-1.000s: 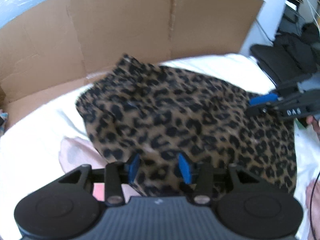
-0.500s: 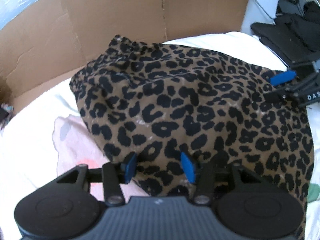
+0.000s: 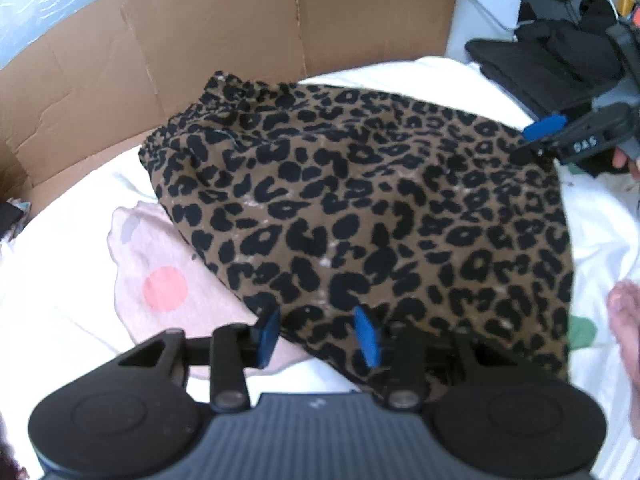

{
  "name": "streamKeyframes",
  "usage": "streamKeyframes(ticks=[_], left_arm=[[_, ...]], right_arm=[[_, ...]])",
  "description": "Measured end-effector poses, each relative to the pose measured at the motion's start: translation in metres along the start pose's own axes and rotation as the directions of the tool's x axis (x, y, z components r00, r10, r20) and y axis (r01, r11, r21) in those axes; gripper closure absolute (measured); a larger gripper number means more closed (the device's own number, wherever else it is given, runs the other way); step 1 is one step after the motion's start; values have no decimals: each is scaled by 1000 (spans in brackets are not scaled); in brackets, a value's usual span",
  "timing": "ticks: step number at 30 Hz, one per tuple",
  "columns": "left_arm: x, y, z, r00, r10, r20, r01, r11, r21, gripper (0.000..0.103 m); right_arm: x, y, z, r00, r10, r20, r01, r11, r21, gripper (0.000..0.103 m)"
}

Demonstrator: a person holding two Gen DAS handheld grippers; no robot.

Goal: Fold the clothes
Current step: 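Lift both open tools away from the folded skirt, then lower the left tool onto the leopard-print skirt's edge and close it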

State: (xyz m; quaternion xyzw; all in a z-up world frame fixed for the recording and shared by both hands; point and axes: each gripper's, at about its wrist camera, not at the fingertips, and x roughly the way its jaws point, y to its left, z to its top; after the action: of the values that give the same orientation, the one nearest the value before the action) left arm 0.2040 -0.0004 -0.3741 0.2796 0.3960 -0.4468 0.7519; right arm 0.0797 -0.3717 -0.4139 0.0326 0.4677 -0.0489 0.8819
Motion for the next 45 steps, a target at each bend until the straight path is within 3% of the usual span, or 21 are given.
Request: streamKeyframes(ticks=[5,9,12,15,25,35,45], left_arm=[[-12,-12,4,998,-46,43,47,999,-4,73],[-2,-27,5,997,-78,18,77,997,30,73],[12,-35,-3,997,-65,-34,67,996,60,74],[13,-42,-8,999,-44,-30,47,993,108,74],[-10,-40,-18,996,-50,-70,56,995,83,72],[-54,-12,-42,990,-101,-97,91,991,-98,72],[-49,1,-66,958,-267,-108,222,923,-313,71]], right_arm=[[-14,1,0,1000,15,24,-16,999,33,43],[-19,7,0,998,51,34,-53,997,58,43],[-15,19,-3,997,70,18,-71,997,36,43],[-10,25,-7,998,65,-9,-65,998,7,43],[-15,12,-22,999,15,-31,-15,1000,-11,43],[-32,1,-32,1000,7,-29,-5,998,65,43],[-32,9,-33,999,19,-39,-17,998,66,43]])
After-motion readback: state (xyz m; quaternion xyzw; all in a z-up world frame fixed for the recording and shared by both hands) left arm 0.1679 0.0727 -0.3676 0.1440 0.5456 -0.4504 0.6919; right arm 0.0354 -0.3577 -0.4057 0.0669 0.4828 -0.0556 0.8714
